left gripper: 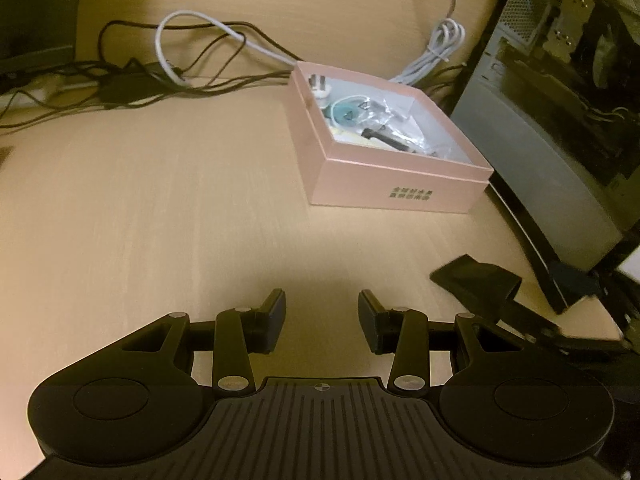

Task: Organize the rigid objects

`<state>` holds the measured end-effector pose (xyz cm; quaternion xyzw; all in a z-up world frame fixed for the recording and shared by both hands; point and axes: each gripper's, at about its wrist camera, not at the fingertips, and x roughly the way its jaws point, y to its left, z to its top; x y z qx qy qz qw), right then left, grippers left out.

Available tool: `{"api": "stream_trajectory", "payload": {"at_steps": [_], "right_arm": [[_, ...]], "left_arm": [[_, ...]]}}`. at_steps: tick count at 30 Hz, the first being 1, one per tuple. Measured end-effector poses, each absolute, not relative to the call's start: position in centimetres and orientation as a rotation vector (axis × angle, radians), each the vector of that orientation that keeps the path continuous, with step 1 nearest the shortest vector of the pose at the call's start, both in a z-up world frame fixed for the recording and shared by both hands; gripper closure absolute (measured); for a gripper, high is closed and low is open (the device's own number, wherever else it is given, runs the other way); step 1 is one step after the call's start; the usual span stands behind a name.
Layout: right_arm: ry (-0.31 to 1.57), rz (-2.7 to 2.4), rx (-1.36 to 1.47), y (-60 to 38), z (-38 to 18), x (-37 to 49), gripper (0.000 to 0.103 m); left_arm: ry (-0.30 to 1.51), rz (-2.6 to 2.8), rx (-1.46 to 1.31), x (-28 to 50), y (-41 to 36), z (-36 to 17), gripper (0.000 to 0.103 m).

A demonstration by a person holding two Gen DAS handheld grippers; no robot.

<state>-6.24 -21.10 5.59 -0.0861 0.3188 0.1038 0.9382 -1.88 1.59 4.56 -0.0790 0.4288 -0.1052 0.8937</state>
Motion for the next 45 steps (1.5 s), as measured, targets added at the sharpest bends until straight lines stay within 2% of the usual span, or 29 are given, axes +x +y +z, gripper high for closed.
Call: {"api": "stream_trajectory", "payload": {"at_steps": [3, 6, 7, 8, 11, 14, 19, 21, 23, 28, 38, 45], "right_arm": [[0.624, 0.236, -0.286, -19.9, 4.5, -4.9, 0.027], [0.687, 0.278, -0.263, -20.1, 3.3, -3.0, 0.029], [0.709, 0.290, -0.240, -20.3, 3.0, -2.5, 0.045], [0.733, 0.316, -0.209, -20.6, 3.3, -2.4, 0.055], [0.755, 0.395, -0.161, -21.3, 5.0, -3.2, 0.056], [0.699, 0.413, -0.183, -21.0, 7.9, -3.7, 0.056], [0.379, 0.342, -0.179, -20.2, 15.8, -1.1, 0.056], [0.235, 0.269, -0.191, -19.1, 18.4, 1.2, 0.053], [0.197, 0.217, -0.183, -18.2, 19.4, 3.9, 0.022], [0.361, 0.253, -0.111, -18.4, 16.4, 4.8, 0.022], [0.809, 0.245, -0.172, -19.0, 2.6, -2.6, 0.022], [0.832, 0.181, -0.052, -20.7, 2.6, -2.7, 0.022]], "left_arm": [[0.894, -0.227, -0.148, -2.4, 1.5, 4.7, 0.059], [0.907, -0.231, -0.145, -2.9, 1.4, 4.4, 0.059], [0.911, -0.231, -0.147, -3.0, 1.4, 4.3, 0.059], [0.916, -0.232, -0.149, -3.1, 1.5, 4.2, 0.059], [0.927, -0.233, -0.153, -3.5, 1.7, 4.0, 0.059], [0.931, -0.233, -0.153, -3.6, 1.9, 3.9, 0.059], [0.915, -0.256, -0.113, -3.3, 1.0, 4.1, 0.059], [0.906, -0.241, -0.081, -3.0, 0.7, 3.9, 0.059], [0.902, -0.214, -0.072, -2.6, 0.9, 3.7, 0.059], [0.880, -0.157, -0.090, -2.6, 2.3, 3.4, 0.059], [0.875, -0.141, -0.051, -2.2, 1.1, 2.5, 0.059], [0.886, -0.161, -0.061, -1.7, 0.7, 2.4, 0.059]]}}
